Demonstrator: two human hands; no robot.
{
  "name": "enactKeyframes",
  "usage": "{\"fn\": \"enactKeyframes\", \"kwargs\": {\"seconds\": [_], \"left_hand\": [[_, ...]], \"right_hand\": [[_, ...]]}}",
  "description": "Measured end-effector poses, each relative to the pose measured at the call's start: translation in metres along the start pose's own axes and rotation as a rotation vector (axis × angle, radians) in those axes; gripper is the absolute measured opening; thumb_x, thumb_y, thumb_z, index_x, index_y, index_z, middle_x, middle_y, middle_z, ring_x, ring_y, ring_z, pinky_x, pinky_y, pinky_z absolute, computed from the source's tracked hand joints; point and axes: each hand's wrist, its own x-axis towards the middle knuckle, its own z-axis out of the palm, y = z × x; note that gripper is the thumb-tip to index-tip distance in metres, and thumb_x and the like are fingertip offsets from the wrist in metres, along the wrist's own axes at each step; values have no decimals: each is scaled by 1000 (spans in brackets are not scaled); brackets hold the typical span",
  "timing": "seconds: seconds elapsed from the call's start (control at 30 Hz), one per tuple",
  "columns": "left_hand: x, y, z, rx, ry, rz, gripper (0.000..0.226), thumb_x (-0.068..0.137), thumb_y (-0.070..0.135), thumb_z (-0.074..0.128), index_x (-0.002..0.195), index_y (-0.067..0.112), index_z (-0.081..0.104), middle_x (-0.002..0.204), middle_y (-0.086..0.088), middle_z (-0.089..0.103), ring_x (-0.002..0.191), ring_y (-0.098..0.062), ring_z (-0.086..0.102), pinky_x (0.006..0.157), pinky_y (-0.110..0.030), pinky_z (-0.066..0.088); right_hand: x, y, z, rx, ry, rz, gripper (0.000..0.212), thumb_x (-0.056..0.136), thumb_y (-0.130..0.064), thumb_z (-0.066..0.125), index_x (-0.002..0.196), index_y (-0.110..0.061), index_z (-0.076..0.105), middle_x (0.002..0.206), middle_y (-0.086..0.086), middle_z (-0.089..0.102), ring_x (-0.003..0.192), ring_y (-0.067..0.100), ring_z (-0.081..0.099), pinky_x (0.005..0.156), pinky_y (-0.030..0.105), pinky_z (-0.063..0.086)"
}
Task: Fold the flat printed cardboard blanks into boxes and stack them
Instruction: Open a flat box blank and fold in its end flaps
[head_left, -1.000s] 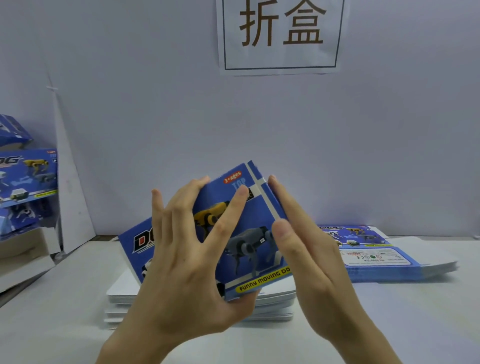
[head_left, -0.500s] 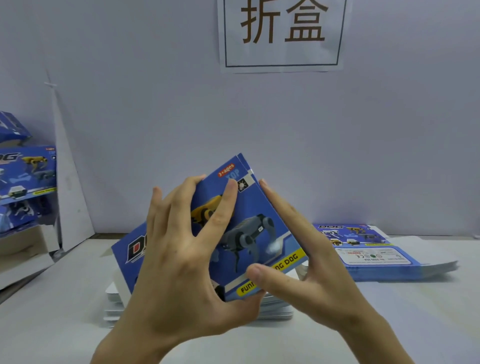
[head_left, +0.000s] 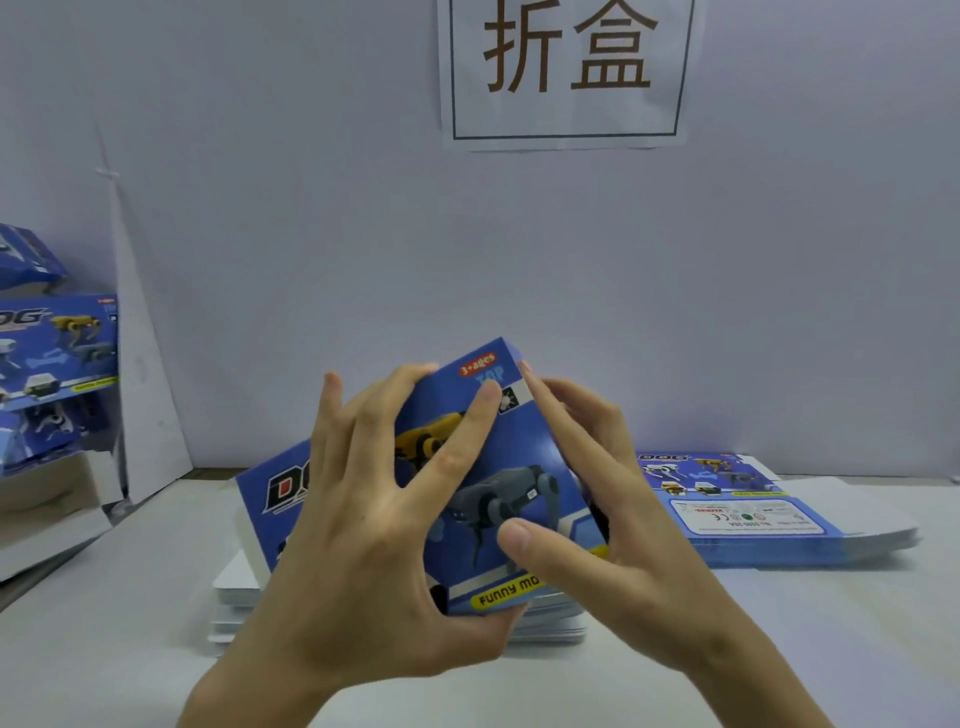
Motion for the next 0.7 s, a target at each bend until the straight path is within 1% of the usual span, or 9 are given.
{"fn": "enactKeyframes", "kwargs": {"seconds": [0.1,0.2,0.23,0.3,0.37,0.43,0.5,0.63,0.7], "left_hand": [[3,5,3,11,101,-75,104,64,70,61,147,20,26,143,-19,29,136,-34,31,116,-58,7],[4,10,6,-98,178,-102,105,66,71,59,148,25,11,141,-7,24,133,-29,30,113,-58,24],[4,10,5,-198,174,-111,108,67,69,62,149,27,7,139,0,24,132,-21,32,111,-45,35],[5,8,2,-403,162,-179,113,68,61,69,151,22,4,133,6,30,128,-1,36,98,-8,38],[7,1,0,-487,157,-223,101,68,54,69,149,18,20,134,8,34,126,7,34,88,4,34],[5,-5,-2,-516,122,-235,95,66,55,70,143,27,24,141,15,35,130,8,33,93,-3,39],[3,-9,-5,-587,35,-272,98,59,54,73,142,33,25,140,19,40,128,-3,44,98,-15,45],[3,-9,-5,-616,20,-284,85,56,38,88,126,31,39,119,15,57,108,5,56,80,1,42],[4,-9,-7,-571,38,-253,78,57,32,84,121,30,40,115,15,58,106,6,56,78,2,41]], "right_hand": [[2,2,-2,-63,78,65,84,72,-48,67,142,-58,22,148,-28,19,136,-6,31,90,13,49],[5,7,-11,104,162,185,96,61,-41,81,142,-46,31,126,-28,53,111,-4,59,77,16,54],[5,10,-16,123,170,192,93,59,-34,84,140,-41,37,119,-26,59,106,0,63,75,20,56],[5,10,-25,-30,176,127,89,58,-32,86,135,-38,41,122,-19,57,112,7,60,81,28,57],[5,5,-30,-188,134,21,86,63,-30,85,135,-36,39,130,-18,45,125,10,50,85,28,56],[4,3,-30,-304,86,-55,85,67,-22,82,137,-38,37,142,-17,30,134,7,37,87,19,53],[3,0,-26,-380,44,-89,88,66,-19,79,137,-44,34,146,-20,19,135,3,33,83,10,50],[4,-9,-22,-436,58,-118,90,63,-33,82,140,-31,36,137,-15,34,125,-1,43,83,5,46],[7,-13,-22,-486,90,-132,84,61,-36,83,134,-28,42,130,-13,40,118,-3,47,82,2,43]]}}
